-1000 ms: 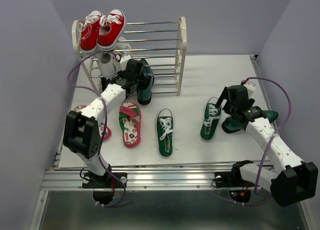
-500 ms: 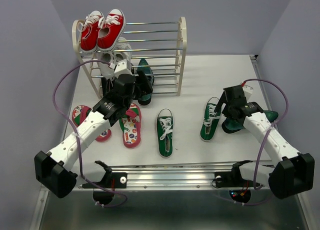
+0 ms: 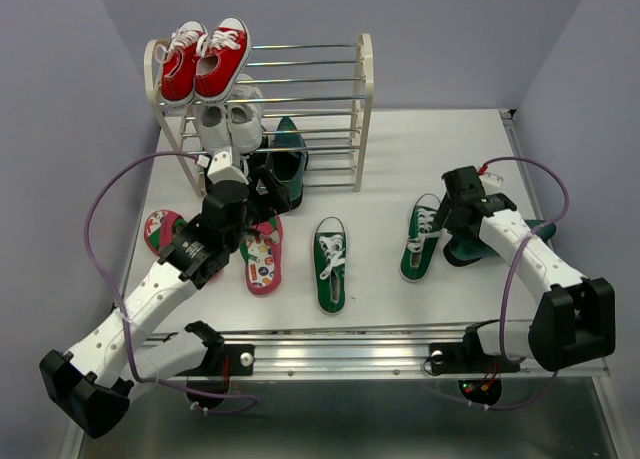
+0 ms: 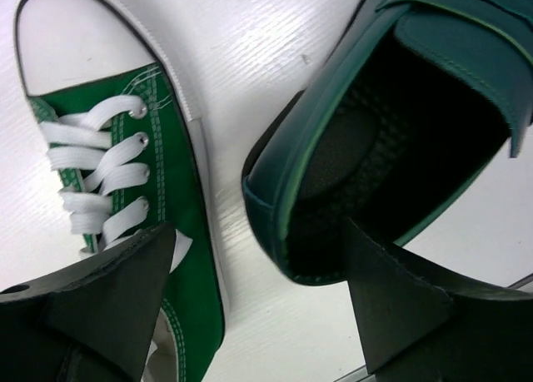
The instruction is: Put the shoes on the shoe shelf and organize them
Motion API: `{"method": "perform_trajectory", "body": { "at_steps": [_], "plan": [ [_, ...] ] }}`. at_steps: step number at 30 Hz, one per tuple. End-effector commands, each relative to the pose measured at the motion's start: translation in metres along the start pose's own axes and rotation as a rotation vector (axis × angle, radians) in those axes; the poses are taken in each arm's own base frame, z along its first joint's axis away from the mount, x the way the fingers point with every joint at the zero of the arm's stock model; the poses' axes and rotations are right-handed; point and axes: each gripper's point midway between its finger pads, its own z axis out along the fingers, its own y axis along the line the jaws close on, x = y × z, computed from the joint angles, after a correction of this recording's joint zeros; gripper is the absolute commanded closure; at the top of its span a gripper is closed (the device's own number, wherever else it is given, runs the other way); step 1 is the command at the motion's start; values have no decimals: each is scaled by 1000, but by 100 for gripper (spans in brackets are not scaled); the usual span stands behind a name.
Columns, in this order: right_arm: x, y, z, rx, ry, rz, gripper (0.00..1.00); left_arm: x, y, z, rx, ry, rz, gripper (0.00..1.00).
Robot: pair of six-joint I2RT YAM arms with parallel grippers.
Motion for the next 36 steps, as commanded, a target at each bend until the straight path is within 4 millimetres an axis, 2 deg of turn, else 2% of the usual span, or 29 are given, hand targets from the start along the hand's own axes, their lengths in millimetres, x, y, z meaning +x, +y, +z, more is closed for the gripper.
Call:
{"method": "perform_trajectory", "body": {
  "at_steps": [1, 5, 7, 11, 12, 14, 21, 22, 23, 24, 25, 30, 33, 36],
  "plan": [
    [-14, -21, -3, 55, -27, 67, 18, -11, 2, -11, 8, -55, -19, 1],
    [-4, -29, 6, 74, 20, 38, 18, -12, 6, -13, -4, -58, -14, 1],
    [4, -25, 8, 52, 56, 27, 19, -13, 8, -14, -15, -60, -12, 1],
    [17, -22, 15, 43, 112, -9, 28, -15, 10, -15, -29, -68, -13, 1],
    [18, -21, 14, 37, 119, -13, 33, -15, 10, -16, -29, -68, -14, 1],
    [22, -23, 12, 40, 134, -14, 36, -16, 13, -16, -39, -73, -15, 1],
    [26, -28, 6, 60, 170, -33, 70, -18, 19, -18, -64, -91, -11, 1],
    [23, -27, 6, 61, 169, -34, 83, -19, 19, -18, -65, -94, -12, 1],
    [24, -28, 6, 68, 182, -42, 88, -20, 20, -19, -71, -102, -11, 1],
    [23, -27, 5, 68, 183, -48, 97, -22, 20, -20, -69, -106, -11, 1],
    [19, -27, 4, 68, 175, -44, 99, -22, 20, -20, -70, -108, -10, 1],
    [-13, -16, -17, -14, 84, -49, 99, -25, 24, -23, -83, -128, -16, 1],
    [-43, -3, -43, -146, -33, -94, 99, -23, 28, -23, -94, -127, -16, 1],
    [-60, 13, -64, -267, -87, -116, 99, -21, 29, -23, -96, -122, -10, 1]
  ]
}}
